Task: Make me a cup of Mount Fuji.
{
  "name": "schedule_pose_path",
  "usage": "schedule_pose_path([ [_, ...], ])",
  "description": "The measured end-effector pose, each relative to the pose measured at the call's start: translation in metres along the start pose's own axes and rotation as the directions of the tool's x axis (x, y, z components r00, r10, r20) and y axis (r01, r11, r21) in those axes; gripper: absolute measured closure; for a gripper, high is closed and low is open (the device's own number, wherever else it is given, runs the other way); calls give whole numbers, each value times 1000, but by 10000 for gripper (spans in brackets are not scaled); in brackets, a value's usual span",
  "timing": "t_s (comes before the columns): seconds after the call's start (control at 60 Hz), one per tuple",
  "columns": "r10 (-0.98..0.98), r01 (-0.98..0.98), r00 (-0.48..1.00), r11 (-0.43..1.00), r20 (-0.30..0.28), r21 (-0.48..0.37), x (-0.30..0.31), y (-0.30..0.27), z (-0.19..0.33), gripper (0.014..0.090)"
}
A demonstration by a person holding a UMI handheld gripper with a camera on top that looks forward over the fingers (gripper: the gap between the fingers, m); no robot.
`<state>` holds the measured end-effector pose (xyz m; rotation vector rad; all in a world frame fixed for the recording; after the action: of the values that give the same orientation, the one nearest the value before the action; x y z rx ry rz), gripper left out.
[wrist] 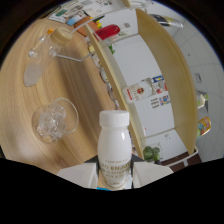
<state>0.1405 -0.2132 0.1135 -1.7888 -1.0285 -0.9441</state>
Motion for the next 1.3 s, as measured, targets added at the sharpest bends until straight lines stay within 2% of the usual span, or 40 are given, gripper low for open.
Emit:
schedule_pose_path([
  [0.15,-309,308,951,951,-21,-34,4,-4,3,566],
  [0.4,-642,640,766,767,-47,-47,5,-20,4,568],
  [0.533,-682,680,730,732,-48,-51,6,-22,3,568],
  [0.7,-649,647,760,761,-45,-39,8,-24,0,568],
  [0.833,-485,486,873,874,-55,17,18,-34,-8,566],
  [0.933,-208,210,978,975,-35,75,28,-40,-17,564],
  [1.017,55,-54,998,989,-1,139,38,-46,-27,560],
  [1.05,148,-147,989,980,0,136,43,-43,-28,558],
  [1.133,382,-384,923,909,44,161,46,-42,-30,559],
  [1.233,615,-630,776,760,139,161,35,-37,-26,560],
  [1.3,731,-752,658,648,178,119,23,-27,-16,560],
])
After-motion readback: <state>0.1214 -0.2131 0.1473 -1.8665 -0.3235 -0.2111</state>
